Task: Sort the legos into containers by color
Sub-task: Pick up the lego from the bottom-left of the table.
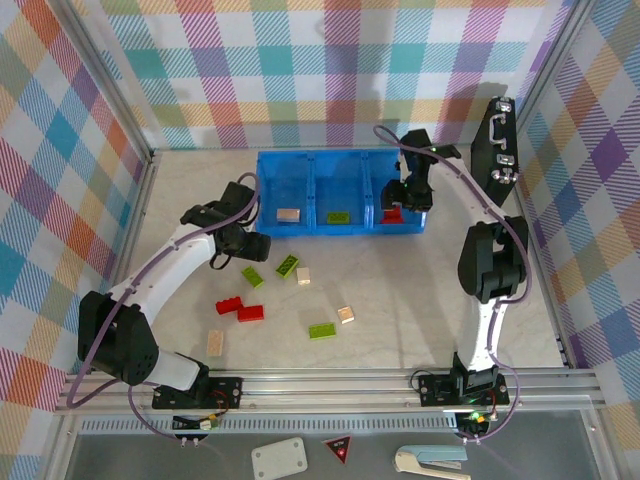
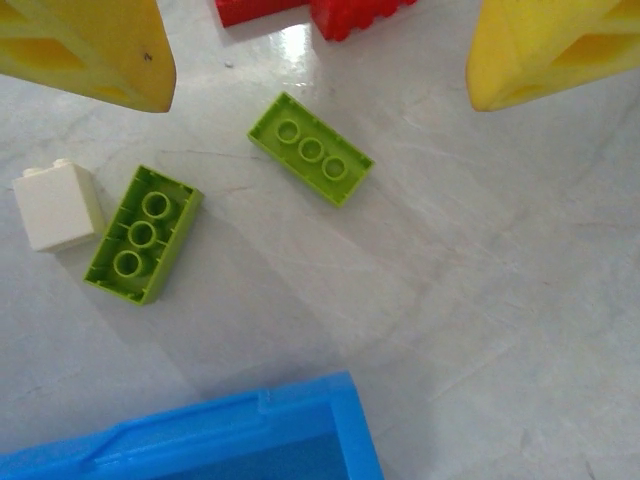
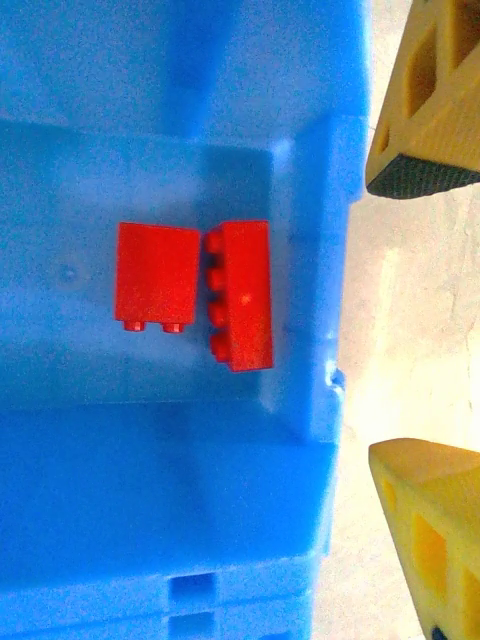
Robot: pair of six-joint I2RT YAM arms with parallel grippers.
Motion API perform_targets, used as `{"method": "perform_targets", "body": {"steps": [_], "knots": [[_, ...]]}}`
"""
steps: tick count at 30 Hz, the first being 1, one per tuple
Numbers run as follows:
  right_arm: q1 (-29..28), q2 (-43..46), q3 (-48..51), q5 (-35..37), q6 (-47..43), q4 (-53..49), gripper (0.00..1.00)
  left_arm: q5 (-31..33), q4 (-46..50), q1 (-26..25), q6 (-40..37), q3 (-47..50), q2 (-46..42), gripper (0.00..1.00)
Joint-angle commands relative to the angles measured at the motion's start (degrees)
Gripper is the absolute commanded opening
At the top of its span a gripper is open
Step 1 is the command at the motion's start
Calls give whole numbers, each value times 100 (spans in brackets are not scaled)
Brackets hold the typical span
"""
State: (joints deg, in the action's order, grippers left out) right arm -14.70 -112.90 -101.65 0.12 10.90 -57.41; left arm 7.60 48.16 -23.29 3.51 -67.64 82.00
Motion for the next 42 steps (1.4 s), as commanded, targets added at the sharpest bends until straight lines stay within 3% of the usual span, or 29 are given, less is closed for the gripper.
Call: {"method": "perform_targets", "body": {"steps": [1, 8, 20, 42], "knots": [[-56, 354, 417, -250, 145, 230, 65, -130, 333, -224, 606, 237, -94, 76], [-59, 713, 1225, -265, 176, 518, 65, -83, 380, -664, 1426, 857, -309, 75], [-59, 879, 1965, -407, 186, 853, 64, -298, 114, -813, 2543, 2048, -915, 75], [-59, 951, 2272, -265, 144, 898, 63, -448, -604, -993, 2903, 2888, -579, 77]]}}
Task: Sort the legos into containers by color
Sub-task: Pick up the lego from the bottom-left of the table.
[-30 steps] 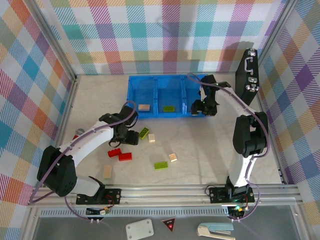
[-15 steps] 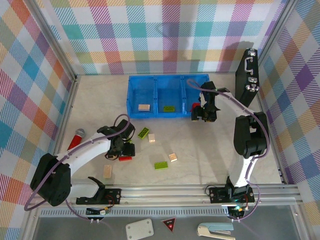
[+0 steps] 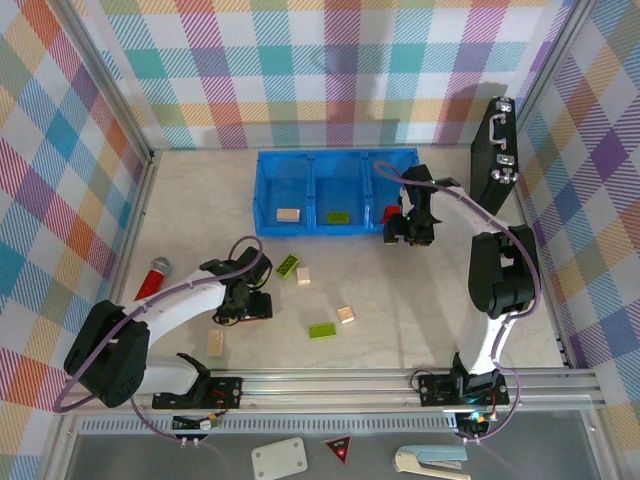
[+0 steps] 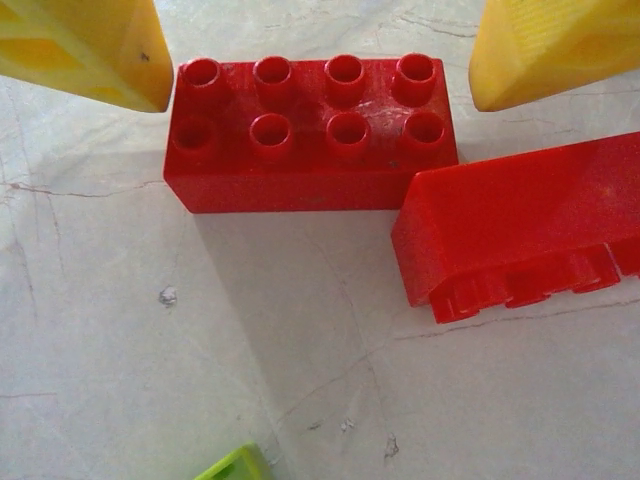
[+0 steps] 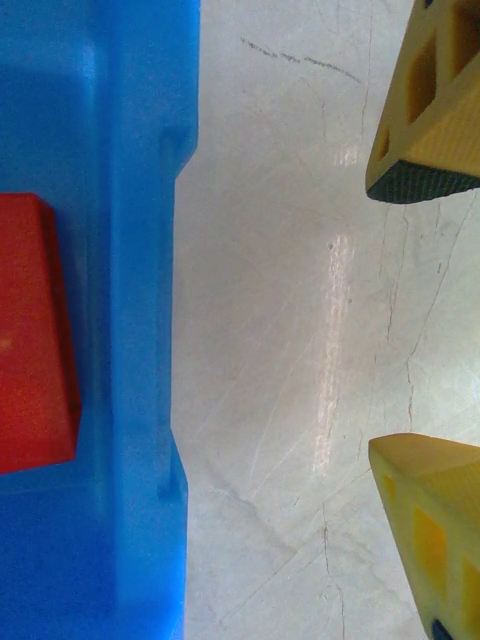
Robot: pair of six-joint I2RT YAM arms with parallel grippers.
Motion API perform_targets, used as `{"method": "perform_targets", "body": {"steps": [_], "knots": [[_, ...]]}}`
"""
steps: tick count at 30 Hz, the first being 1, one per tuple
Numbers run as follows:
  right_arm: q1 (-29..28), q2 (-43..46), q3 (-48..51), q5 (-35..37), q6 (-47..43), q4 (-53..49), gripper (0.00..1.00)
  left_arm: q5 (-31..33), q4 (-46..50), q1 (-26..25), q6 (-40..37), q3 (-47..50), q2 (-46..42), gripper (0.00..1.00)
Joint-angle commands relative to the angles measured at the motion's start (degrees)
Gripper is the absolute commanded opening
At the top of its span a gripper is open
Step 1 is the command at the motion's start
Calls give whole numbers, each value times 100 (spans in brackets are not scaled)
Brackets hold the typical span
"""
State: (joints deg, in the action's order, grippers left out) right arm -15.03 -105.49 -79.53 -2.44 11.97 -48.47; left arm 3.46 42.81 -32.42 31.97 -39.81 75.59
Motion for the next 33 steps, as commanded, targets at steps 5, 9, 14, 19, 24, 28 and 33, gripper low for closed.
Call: {"method": "perform_targets", "body": {"steps": [5, 9, 14, 19, 24, 28, 33], "knots": [[-27, 259, 85, -18, 51, -10, 64, 20, -106, -80, 36, 149, 113, 76], [-27, 307, 127, -23, 73, -7, 64, 53, -157, -82, 29, 175, 166, 76], [-27, 361, 163, -5, 73, -44, 63, 51, -229, -88, 20, 176, 254, 74], [-27, 421, 245, -16, 103, -15, 63, 49, -221, -95, -3, 162, 254, 72], [-27, 449, 281, -46, 130, -16, 62, 77, -154, -106, -8, 166, 159, 70], [-35, 447, 297, -48, 133, -19, 62, 78, -112, -108, -6, 143, 70, 68], [-36, 468, 302, -61, 139, -32, 62, 48, -87, -118, -8, 118, 27, 65]]}}
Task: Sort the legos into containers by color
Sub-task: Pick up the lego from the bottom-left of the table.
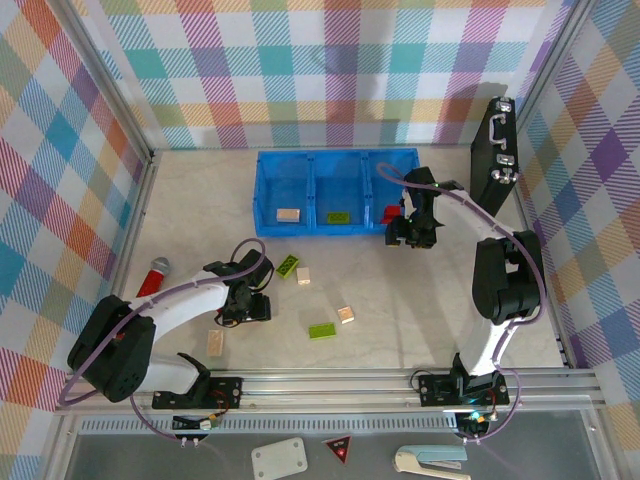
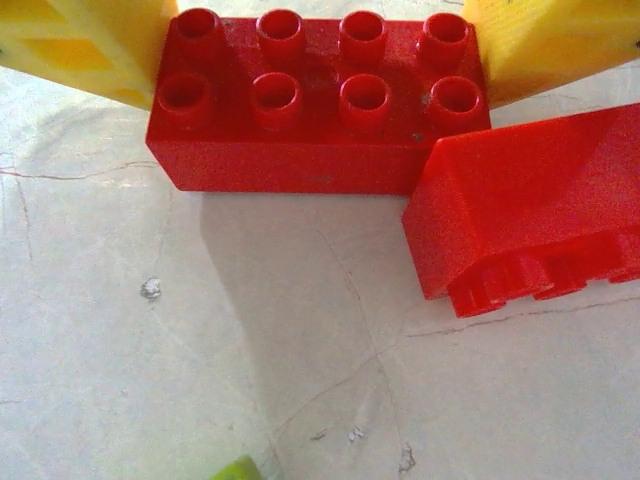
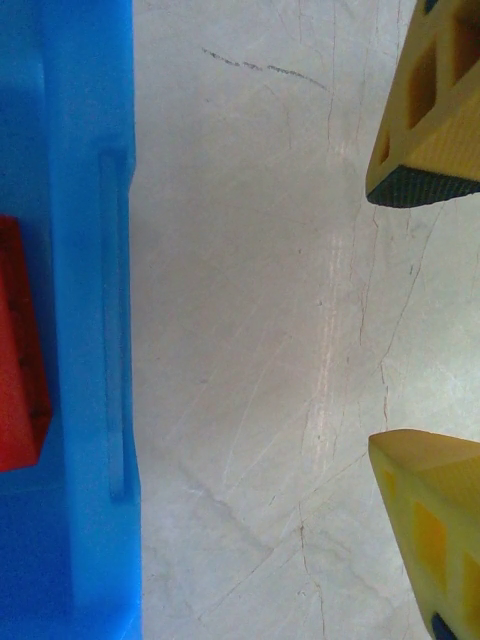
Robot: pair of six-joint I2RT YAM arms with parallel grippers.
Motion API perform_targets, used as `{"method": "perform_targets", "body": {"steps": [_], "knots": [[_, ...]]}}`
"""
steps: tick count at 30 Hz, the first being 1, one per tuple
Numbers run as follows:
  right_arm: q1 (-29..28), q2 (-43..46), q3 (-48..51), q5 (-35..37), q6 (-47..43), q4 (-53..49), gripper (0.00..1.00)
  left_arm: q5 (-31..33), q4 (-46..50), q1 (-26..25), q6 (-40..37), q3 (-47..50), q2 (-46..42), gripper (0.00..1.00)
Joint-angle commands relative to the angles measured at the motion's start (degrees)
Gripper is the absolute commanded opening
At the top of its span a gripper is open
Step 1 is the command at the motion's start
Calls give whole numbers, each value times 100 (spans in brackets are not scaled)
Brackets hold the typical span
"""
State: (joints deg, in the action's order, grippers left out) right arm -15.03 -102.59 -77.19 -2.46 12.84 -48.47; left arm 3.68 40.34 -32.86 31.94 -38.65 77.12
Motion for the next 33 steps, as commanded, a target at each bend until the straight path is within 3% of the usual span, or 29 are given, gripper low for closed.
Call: {"method": "perform_targets", "body": {"steps": [1, 21, 30, 33], "knots": [[-35, 190, 72, -58, 52, -31, 62, 27, 167, -80, -19, -10, -119, 64], [-41, 604, 47, 15, 137, -111, 61, -153, 190, -157, -340, -421, -342, 58], [-51, 992, -15, -791, 308, -363, 61, -657, -55, -404, -1489, -1067, -244, 51], [-52, 1166, 89, -1407, 402, -327, 59, -973, -153, -579, -2063, -1339, -266, 51]]}}
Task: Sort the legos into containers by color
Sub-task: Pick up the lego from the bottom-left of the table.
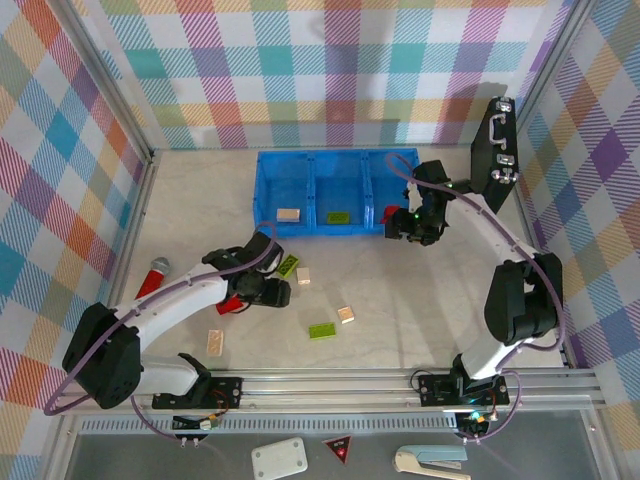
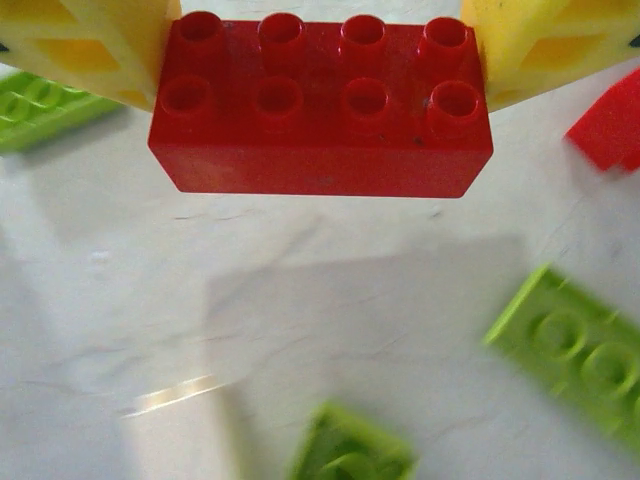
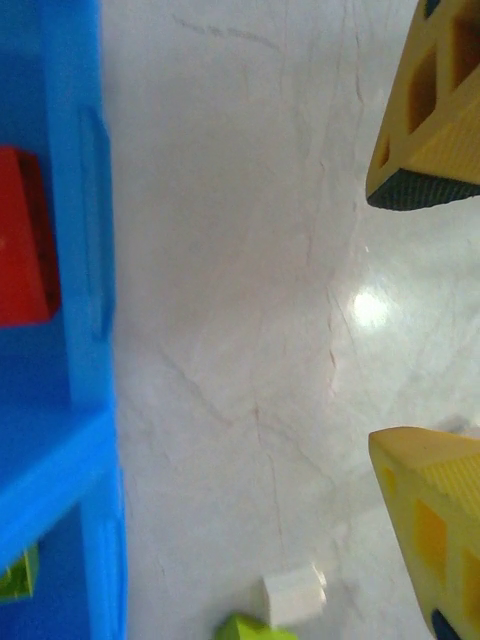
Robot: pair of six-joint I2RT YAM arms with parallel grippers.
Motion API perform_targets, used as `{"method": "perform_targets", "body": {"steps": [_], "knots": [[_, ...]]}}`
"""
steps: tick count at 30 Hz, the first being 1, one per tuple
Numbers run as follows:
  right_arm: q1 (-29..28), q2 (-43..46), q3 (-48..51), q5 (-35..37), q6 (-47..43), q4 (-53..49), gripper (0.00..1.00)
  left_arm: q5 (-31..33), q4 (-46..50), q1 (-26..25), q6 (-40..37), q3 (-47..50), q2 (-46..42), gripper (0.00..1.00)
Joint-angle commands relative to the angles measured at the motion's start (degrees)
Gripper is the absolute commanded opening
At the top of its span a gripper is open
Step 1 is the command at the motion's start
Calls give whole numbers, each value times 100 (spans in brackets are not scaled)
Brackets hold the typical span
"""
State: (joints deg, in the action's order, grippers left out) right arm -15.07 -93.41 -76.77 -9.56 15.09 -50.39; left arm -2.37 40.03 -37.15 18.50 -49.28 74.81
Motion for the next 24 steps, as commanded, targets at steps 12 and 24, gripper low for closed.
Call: {"method": "perform_targets", "body": {"steps": [12, 24], "knots": [[-377, 764, 814, -3002, 1188, 486, 53, -1386, -141, -380, -2273, -1218, 115, 51], [-1072, 1103, 1235, -3919, 2249, 1310, 53, -2554, 50, -390, -3432, -1744, 44, 51]]}}
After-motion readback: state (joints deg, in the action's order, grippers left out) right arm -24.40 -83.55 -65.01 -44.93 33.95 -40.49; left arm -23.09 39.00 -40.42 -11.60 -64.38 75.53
